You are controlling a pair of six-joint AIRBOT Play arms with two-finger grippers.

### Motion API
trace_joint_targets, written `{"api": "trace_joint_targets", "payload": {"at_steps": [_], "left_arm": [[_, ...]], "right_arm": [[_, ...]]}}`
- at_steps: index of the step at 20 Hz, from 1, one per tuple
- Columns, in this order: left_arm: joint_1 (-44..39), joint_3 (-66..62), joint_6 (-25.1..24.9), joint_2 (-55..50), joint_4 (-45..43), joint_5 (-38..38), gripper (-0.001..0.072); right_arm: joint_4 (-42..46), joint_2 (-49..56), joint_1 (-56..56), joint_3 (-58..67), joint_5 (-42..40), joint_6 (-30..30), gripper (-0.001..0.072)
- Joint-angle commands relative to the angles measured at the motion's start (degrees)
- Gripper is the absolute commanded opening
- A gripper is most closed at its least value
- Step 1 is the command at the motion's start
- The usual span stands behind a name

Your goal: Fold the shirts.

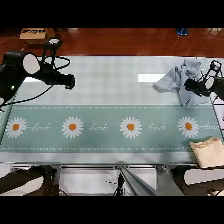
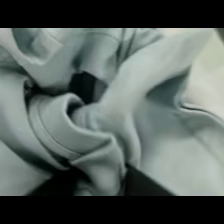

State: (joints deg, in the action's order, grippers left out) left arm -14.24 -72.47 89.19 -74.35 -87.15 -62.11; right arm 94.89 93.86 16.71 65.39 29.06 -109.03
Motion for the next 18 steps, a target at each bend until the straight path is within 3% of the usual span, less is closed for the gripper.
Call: {"api": "trace_joint_targets", "payload": {"at_steps": [1, 2, 5, 12, 18], "left_arm": [[0.0, -0.1, 0.0, 0.3, 3.0, 0.0, 0.0685], [0.0, -0.2, 0.0, 0.6, 3.2, 0.0, 0.0685], [0.0, -3.3, 0.0, 0.9, 3.2, -1.1, 0.0685], [-0.1, -28.2, 0.0, 1.8, 3.2, -12.7, 0.0684], [-0.4, -44.3, 0.0, 9.6, 3.2, -14.0, 0.0684]], "right_arm": [[-7.3, 3.3, 0.0, 0.1, -5.7, 3.1, 0.0073], [-8.4, 2.7, 0.0, 0.5, -5.6, 4.1, 0.0024], [-9.6, -3.1, 0.0, 2.4, -5.6, 9.4, 0.0023], [-21.1, -33.6, 0.0, 7.8, -5.5, 23.9, 0.0022], [-33.3, -55.4, 0.0, 8.7, -2.3, 25.3, 0.0023]]}}
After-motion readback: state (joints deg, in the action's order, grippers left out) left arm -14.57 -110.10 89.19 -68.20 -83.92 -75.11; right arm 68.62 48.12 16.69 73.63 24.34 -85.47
